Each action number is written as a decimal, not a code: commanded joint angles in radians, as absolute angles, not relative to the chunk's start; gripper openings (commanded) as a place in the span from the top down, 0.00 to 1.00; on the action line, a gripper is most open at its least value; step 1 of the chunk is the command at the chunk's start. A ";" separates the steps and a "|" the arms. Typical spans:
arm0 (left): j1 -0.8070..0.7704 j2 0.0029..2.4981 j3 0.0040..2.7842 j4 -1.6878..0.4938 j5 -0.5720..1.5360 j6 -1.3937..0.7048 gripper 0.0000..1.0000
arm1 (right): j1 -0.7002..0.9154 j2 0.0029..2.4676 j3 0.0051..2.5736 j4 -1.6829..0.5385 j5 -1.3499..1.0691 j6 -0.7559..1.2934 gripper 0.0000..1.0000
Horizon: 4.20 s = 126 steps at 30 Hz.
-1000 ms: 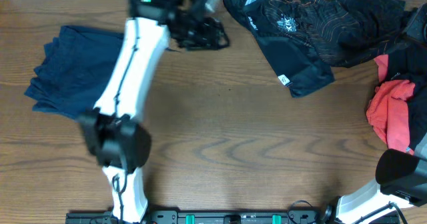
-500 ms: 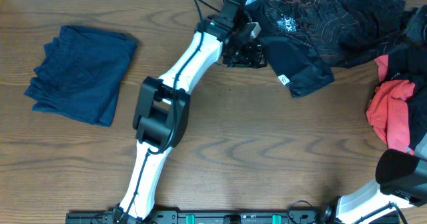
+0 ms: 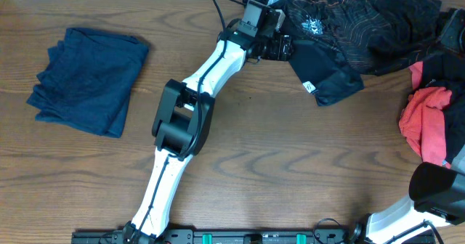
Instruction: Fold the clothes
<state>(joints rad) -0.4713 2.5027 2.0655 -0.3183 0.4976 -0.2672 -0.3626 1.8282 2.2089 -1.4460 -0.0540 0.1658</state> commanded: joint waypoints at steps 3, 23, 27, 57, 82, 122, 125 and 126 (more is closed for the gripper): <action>-0.443 2.577 2.068 -0.199 0.461 -0.276 0.18 | -0.359 1.814 2.214 -1.459 -0.049 0.148 0.99; -0.542 2.693 2.068 0.048 0.432 -0.399 0.20 | -0.358 1.814 2.214 -1.464 -0.057 0.148 0.99; -0.564 2.693 2.067 0.043 0.324 -0.430 0.23 | -0.359 1.814 2.214 -1.474 -0.058 0.148 0.99; -0.588 2.754 2.066 0.044 0.100 -0.495 0.94 | -0.359 1.812 2.214 -1.503 -0.098 0.148 0.99; -0.160 1.985 2.066 -0.997 0.377 -0.209 0.94 | -0.360 1.808 2.214 -1.535 -0.099 0.141 0.99; 0.258 1.336 2.067 -1.077 0.597 -0.241 0.94 | -0.434 1.473 2.219 -1.354 -0.287 0.159 0.99; 0.207 1.456 2.067 -1.075 0.614 -0.212 0.94 | -0.385 1.576 2.219 -1.372 -0.290 0.142 0.99; 0.187 1.494 2.067 -1.068 0.614 -0.202 0.94 | -0.368 1.605 2.219 -1.367 -0.287 0.139 0.99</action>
